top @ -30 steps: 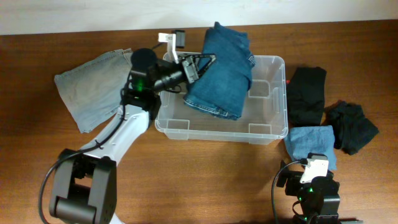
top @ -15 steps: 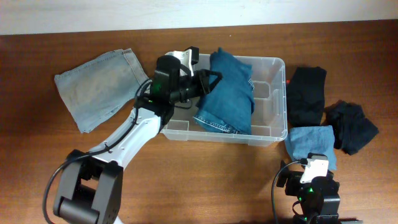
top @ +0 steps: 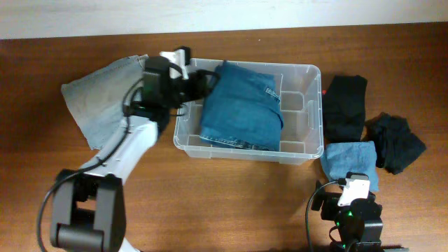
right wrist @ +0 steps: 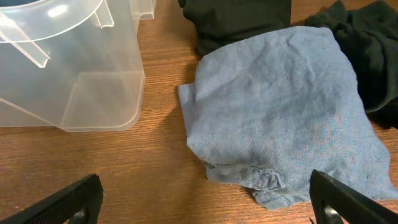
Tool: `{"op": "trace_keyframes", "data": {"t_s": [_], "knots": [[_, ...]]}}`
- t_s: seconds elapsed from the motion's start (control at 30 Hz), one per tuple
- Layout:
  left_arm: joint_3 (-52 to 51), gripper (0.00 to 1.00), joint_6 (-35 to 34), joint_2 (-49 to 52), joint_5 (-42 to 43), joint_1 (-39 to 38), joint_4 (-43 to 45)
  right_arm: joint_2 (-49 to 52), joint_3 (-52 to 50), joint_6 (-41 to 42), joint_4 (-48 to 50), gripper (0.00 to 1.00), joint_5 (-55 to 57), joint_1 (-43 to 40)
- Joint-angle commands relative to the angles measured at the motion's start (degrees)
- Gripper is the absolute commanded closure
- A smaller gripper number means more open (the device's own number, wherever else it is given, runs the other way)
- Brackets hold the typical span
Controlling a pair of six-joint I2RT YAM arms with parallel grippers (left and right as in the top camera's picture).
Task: Pack container
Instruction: 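Lift the dark-blue jeans with the left gripper and drop into bin, then move the left gripper back to the light-blue jeans and grasp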
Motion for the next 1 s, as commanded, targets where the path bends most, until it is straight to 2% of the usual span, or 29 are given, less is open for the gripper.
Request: {"op": "trace_keyframes", "data": {"t_s": [0.0, 0.13, 0.23, 0.3, 0.4, 0.43, 0.47, 0.53, 0.6, 0.7, 0.83, 0.97], "knots": [[2.3, 0.46, 1.8, -3.6, 10.3, 8.1, 0.2, -0.4, -0.2, 0.5, -0.1, 0.02, 0.1, -0.2], [2.4, 0.43, 3.5, -5.3, 18.8, 16.0, -0.3, -0.4, -0.2, 0.4, -0.1, 0.02, 0.1, -0.2], [2.5, 0.44, 8.0, -7.6, 19.4, 20.7, -5.9, -0.4, -0.2, 0.5, -0.1, 0.02, 0.1, -0.2], [2.6, 0.43, 12.9, -9.6, 15.0, 22.8, -13.1, -0.4, -0.2, 0.5, -0.1, 0.01, 0.1, -0.2], [3.1, 0.43, 18.4, -13.2, -1.6, 25.0, -27.0, -0.4, -0.2, 0.5, -0.1, 0.02, 0.1, -0.2], [3.2, 0.37, 18.7, -14.5, -8.2, 25.7, -30.8, -0.4, -0.2, 0.4, -0.1, 0.02, 0.1, -0.2], [3.2, 0.01, 18.7, -16.5, -17.8, 27.3, -36.2, -0.4, -0.2, 0.5, -0.1, 0.02, 0.1, -0.2], [3.2, 0.01, 20.5, -17.5, -20.6, 29.7, -39.3, -0.4, -0.2, 0.4, -0.1, 0.02, 0.1, -0.2], [3.2, 0.01, 25.1, -17.4, -20.6, 32.7, -41.8, -0.4, -0.2, 0.5, -0.1, 0.01, 0.1, -0.2], [3.2, 0.01, 25.6, -15.2, -19.0, 38.1, -44.1, -0.4, -0.2, 0.5, -0.1, 0.02, 0.1, -0.2], [3.2, 0.01, 27.2, -9.2, -9.2, 44.8, -43.0, -0.4, -0.2, 0.5, -0.1, 0.01, 0.1, -0.2], [3.2, 0.01, 28.6, -1.9, -2.3, 48.3, -40.1, -0.4, -0.2, 0.5, -0.1, 0.01, 0.1, -0.2]]}}
